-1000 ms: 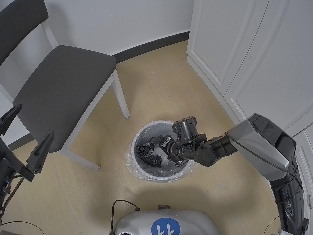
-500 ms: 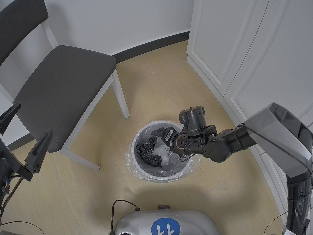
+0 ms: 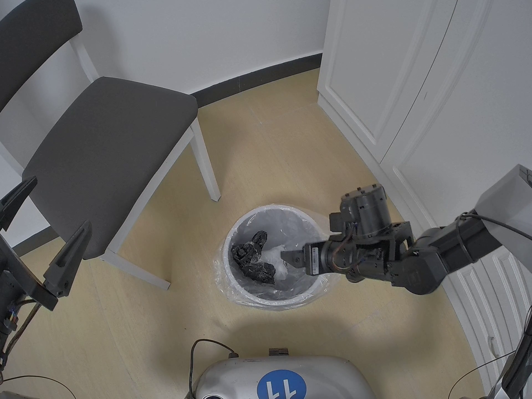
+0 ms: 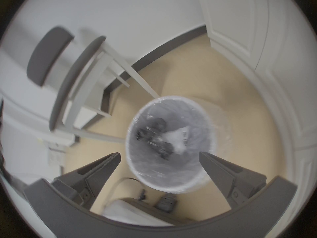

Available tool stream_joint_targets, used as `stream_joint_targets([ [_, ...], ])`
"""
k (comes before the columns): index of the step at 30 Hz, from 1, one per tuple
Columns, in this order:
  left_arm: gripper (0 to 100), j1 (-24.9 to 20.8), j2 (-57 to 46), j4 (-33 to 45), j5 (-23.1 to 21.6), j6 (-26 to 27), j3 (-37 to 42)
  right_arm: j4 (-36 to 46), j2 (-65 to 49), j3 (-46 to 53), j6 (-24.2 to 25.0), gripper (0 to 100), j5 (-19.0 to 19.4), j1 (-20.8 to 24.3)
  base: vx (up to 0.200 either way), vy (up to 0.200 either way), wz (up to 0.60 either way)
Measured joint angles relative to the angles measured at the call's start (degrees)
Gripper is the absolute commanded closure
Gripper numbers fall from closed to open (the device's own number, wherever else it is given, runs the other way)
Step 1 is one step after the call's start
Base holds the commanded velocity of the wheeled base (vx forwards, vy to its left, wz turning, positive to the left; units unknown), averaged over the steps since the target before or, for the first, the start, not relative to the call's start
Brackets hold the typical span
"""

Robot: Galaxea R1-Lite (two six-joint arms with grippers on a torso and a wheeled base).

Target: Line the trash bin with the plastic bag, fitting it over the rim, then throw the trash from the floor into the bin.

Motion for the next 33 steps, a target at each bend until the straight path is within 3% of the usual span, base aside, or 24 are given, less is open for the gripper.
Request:
stream_joint_targets([
  [5, 0, -0.4, 0.1, 0.0, 0.1, -0.1, 0.0, -8.0, -4.0, 11.3, -11.5, 0, -6.1, -1.4, 0.000, 0.000, 0.00],
  [10, 0, -0.5, -0.1, 0.0, 0.4, 0.2, 0.1, -22.6, -7.4, 23.1, -20.5, 0, -9.8, -4.5, 0.000, 0.000, 0.00],
  [17, 0, 0.8, -0.2, 0.0, 1.4, 0.5, -0.2, -43.2, -10.0, 32.7, -26.2, 0, -12.9, -10.6, 0.000, 0.000, 0.00],
  [25, 0, 9.0, -1.5, -0.5, 2.3, 0.9, -2.2, -60.4, -9.7, 36.1, -33.7, 0, -14.0, -18.1, 0.000, 0.000, 0.00],
  [28, 0, 11.4, -2.1, -0.7, 2.6, 0.9, -3.1, -62.7, -8.3, 36.2, -37.0, 0, -14.2, -19.7, 0.000, 0.000, 0.00],
  [33, 0, 12.8, -2.3, -0.6, 2.7, 0.4, -4.0, -62.9, -7.4, 34.6, -37.6, 0, -14.3, -21.2, 0.000, 0.000, 0.00],
])
